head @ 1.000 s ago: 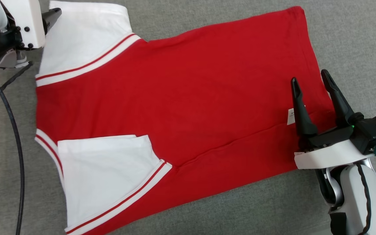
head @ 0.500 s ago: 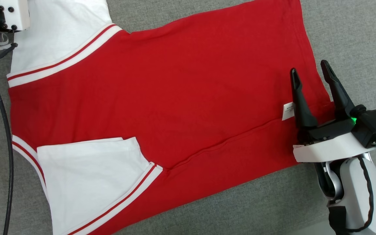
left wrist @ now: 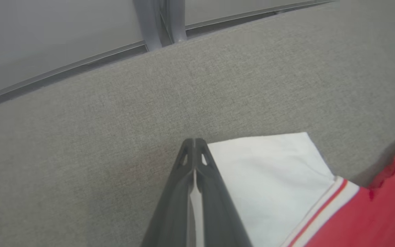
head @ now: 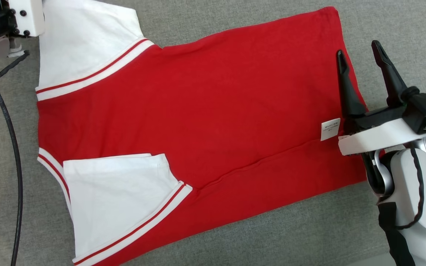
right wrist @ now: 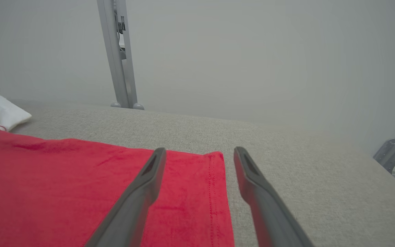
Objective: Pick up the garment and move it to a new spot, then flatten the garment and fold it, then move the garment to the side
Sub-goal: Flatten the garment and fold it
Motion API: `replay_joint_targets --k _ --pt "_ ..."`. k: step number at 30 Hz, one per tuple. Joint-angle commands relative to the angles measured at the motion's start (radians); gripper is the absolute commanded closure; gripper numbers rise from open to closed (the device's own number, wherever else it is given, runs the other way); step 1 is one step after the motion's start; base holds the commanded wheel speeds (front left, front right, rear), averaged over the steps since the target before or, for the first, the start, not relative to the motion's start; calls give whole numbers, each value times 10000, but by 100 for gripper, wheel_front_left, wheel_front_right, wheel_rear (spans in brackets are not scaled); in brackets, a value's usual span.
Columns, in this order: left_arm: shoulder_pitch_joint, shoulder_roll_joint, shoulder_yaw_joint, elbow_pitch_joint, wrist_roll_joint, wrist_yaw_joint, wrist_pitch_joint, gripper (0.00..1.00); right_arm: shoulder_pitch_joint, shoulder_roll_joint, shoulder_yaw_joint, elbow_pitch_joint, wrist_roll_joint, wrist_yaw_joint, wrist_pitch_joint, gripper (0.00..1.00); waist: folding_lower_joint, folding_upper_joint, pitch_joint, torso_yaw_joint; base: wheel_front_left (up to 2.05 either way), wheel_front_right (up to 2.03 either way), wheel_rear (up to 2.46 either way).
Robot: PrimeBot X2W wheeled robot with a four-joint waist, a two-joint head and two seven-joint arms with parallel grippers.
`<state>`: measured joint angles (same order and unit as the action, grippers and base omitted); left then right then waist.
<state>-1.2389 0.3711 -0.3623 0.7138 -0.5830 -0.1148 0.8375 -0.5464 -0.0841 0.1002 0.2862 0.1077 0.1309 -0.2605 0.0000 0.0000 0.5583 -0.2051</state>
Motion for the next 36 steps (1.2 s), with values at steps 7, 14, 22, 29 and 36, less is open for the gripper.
replay_joint_targets --k 7,14,22,29,36 --pt "41 -3 -121 -179 -292 -104 -27 100 -1081 -20 377 1338 1244 -3 1814 0 0 0 -142 46 0 0 0" --pt "135 -14 -337 -360 -546 -145 236 100 -3131 -508 684 3006 1903 -3 4796 0 0 0 -162 118 0 0 0" --pt "213 98 -591 -588 -642 -146 409 100 -5010 -609 944 4620 1399 -3 7363 0 0 0 -152 283 0 0 0" --pt "168 60 -776 -814 -745 -156 469 100 -5965 -492 915 5674 1060 -3 7916 0 0 0 -67 496 0 0 0" --pt "91 46 -879 -913 -829 -161 505 100 -6371 -481 809 6429 822 -3 7897 32 0 0 48 629 0 0 0"
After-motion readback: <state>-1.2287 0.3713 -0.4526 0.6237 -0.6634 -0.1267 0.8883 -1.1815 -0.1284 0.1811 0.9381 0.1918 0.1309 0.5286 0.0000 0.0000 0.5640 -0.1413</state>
